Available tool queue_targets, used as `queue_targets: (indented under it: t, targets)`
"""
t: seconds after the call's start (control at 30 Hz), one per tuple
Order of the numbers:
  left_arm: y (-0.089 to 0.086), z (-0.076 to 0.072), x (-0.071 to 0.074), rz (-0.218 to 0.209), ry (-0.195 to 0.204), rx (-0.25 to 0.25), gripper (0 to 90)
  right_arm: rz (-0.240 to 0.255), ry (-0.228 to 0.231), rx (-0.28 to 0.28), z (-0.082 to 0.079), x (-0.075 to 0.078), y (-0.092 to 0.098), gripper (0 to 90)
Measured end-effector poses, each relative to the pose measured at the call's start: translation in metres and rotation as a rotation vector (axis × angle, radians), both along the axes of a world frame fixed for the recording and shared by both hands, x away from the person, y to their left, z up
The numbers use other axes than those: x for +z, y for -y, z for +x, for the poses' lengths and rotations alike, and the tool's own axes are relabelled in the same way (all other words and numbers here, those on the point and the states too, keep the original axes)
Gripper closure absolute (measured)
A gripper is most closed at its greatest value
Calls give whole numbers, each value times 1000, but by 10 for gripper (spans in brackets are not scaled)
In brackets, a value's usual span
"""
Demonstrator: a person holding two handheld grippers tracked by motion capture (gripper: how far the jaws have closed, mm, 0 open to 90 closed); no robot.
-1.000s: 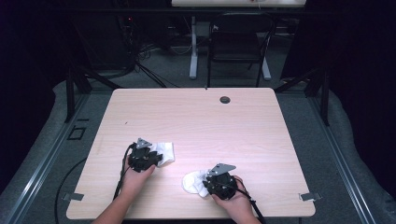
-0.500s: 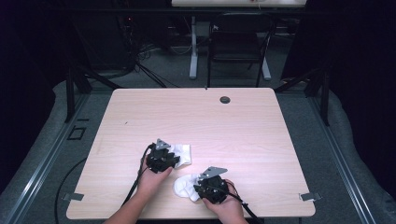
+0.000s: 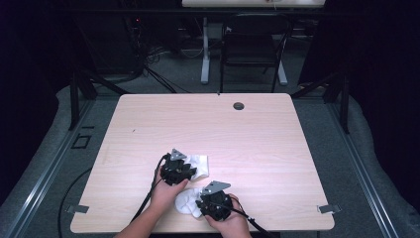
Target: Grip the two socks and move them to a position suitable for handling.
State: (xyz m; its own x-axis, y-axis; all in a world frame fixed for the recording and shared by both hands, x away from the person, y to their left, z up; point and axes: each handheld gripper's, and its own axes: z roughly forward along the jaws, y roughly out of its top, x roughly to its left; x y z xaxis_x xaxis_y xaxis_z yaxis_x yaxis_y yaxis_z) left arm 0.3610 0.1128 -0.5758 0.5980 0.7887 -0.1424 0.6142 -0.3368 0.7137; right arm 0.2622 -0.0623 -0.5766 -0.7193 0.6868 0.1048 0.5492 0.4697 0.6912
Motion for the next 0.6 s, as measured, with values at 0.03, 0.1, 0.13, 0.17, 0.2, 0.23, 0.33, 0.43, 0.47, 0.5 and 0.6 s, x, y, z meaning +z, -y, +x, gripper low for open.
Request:
queue_targets:
  t: [0.03, 0.1, 0.13, 0.17, 0.2, 0.23, 0.33, 0.43, 0.47, 0.5, 0.6]
  targets:
    - [0, 0, 0, 3, 1, 1, 662, -4, 1, 3, 0, 0, 0, 723]
    - [0, -1, 0, 12, 1, 1, 662, 6, -1, -1, 0, 0, 0, 722]
    - [0, -2, 0, 13, 5, 2, 663, 7, -3, -1, 0, 0, 0, 722]
    - [0, -2, 0, 15, 6, 2, 662, 7, -2, 0, 0, 0, 0, 721]
    - [-1, -2, 1, 24, 6, 0, 663, 10, 1, -2, 0, -1, -1, 722]
    - [-1, -3, 1, 25, 2, 5, 662, 10, 3, -2, 0, -1, -1, 721]
    - [-3, -5, 1, 35, 9, 1, 662, 9, 3, -5, 0, -1, -1, 717]
    - [-6, -5, 4, 21, 4, 10, 607, 23, -5, -9, -1, 0, 0, 685]
    - [-7, -6, 6, 8, 10, 14, 572, 38, 0, -8, -1, 2, 1, 676]
    - [-9, -7, 8, 10, 18, 14, 563, 48, 11, -7, -2, 4, 3, 664]
    - [-20, -16, 18, -13, 49, 18, 535, 83, 38, -19, -3, 11, 10, 607]
